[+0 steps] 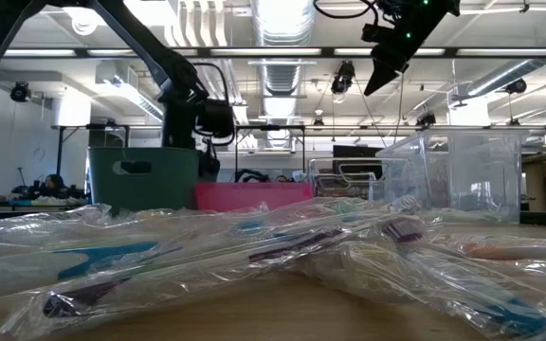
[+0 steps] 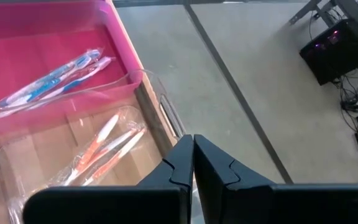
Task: Pick & Place Toothbrushes
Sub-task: Put the green toothbrush into the white bin
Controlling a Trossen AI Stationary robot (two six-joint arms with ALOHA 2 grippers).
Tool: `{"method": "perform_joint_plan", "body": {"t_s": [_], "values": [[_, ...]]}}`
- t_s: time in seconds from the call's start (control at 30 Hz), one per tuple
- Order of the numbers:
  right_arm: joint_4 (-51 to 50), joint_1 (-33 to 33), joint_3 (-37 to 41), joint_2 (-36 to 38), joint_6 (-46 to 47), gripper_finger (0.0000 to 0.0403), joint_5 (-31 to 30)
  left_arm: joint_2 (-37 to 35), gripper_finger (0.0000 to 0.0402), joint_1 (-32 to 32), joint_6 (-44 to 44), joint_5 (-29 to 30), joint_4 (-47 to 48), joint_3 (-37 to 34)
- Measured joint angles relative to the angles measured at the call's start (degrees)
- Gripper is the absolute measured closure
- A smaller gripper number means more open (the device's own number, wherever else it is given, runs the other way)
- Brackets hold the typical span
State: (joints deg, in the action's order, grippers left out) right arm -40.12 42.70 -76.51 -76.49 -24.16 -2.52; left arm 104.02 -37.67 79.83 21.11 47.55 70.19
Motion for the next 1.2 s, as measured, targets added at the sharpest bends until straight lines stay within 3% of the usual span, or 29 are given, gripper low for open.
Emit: {"method": "perform_joint_plan", "body": {"t_s": [0.37,0.6,0.7,0.83,1.07,1.2], "values": [[0.02,0.0,0.0,0.0,0.15,0.0394,-0.02,-8.01,0.0377,1.49,-2.16,1.01,1.94,0.0],[0.03,0.0,0.0,0.0,0.17,0.0394,-0.02,-14.65,0.0375,1.96,-11.4,0.14,2.49,0.94],[0.02,-0.04,0.01,0.0,0.15,0.0394,-0.01,-17.53,0.0377,1.94,-18.33,-7.22,2.0,1.43],[0.02,-0.04,0.43,0.0,0.17,0.0394,1.84,-21.06,0.0376,1.44,-28.88,-22.43,-2.91,1.13],[-0.04,-0.09,3.41,1.33,0.17,0.0394,15.83,-22.72,0.0376,1.31,-42.09,-43.44,-16.89,0.79],[5.98,-0.13,8.27,3.86,-0.32,0.0394,22.41,-21.96,0.0376,1.37,-45.48,-50.36,-29.17,0.76]]}}
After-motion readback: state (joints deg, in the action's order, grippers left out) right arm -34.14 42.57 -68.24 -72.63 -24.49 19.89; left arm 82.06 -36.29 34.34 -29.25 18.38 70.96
